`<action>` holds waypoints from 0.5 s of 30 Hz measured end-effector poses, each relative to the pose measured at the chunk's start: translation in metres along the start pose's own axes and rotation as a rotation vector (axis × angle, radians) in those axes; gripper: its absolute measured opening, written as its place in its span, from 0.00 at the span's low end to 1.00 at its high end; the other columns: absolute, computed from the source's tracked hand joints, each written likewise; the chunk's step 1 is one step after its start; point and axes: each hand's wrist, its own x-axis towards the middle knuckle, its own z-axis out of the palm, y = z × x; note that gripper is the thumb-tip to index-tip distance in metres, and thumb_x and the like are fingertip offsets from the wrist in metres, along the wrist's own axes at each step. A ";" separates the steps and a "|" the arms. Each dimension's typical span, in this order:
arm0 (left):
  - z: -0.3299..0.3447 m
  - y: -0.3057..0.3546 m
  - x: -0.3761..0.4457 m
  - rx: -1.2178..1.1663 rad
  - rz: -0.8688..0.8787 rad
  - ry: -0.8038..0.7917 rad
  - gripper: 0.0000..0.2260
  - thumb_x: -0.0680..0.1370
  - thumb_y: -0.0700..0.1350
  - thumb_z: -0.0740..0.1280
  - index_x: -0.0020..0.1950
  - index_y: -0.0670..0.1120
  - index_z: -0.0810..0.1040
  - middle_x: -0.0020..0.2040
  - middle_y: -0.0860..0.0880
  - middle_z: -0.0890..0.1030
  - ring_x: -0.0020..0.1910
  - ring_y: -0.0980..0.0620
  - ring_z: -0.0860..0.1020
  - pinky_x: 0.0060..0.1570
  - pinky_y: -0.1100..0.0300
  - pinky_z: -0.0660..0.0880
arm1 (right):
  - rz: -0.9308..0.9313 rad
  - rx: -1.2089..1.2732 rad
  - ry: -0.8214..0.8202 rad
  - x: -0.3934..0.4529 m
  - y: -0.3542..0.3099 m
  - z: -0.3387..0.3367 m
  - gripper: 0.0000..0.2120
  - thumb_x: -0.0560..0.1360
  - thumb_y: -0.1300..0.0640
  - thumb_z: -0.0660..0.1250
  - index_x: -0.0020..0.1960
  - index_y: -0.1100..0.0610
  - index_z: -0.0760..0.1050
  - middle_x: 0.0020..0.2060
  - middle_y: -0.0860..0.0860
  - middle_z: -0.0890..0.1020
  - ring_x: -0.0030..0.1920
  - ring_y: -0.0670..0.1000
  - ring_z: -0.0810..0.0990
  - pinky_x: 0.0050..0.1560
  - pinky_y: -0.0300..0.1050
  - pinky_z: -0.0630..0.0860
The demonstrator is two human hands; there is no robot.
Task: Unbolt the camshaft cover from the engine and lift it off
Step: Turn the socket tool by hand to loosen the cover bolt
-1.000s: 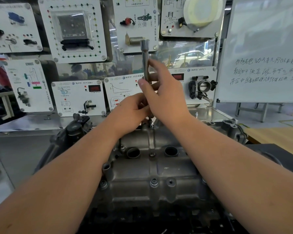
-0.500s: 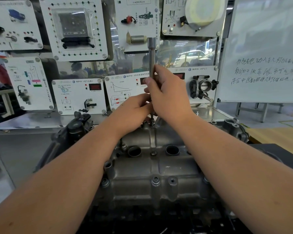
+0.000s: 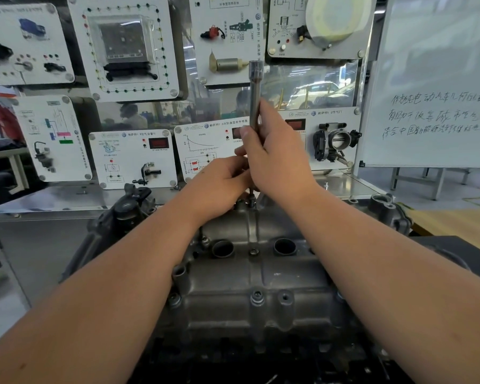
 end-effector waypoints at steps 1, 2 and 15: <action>0.000 0.000 0.000 0.007 0.001 0.003 0.15 0.75 0.56 0.62 0.51 0.50 0.82 0.45 0.46 0.86 0.46 0.40 0.84 0.49 0.37 0.80 | 0.008 0.005 -0.001 0.000 -0.001 0.000 0.20 0.84 0.55 0.60 0.75 0.56 0.65 0.51 0.52 0.84 0.49 0.53 0.84 0.52 0.55 0.80; -0.001 -0.001 0.001 0.015 0.003 0.006 0.14 0.76 0.56 0.63 0.51 0.50 0.82 0.45 0.46 0.87 0.45 0.40 0.85 0.49 0.38 0.80 | 0.008 0.009 0.004 -0.001 -0.001 0.000 0.23 0.83 0.55 0.61 0.77 0.54 0.63 0.51 0.52 0.85 0.49 0.52 0.84 0.53 0.54 0.80; 0.000 0.001 0.001 0.012 0.002 0.017 0.06 0.79 0.48 0.65 0.47 0.52 0.81 0.43 0.45 0.86 0.46 0.41 0.83 0.50 0.39 0.80 | -0.008 -0.017 -0.028 0.000 0.002 0.001 0.21 0.84 0.55 0.59 0.76 0.53 0.64 0.51 0.53 0.85 0.49 0.54 0.84 0.53 0.55 0.80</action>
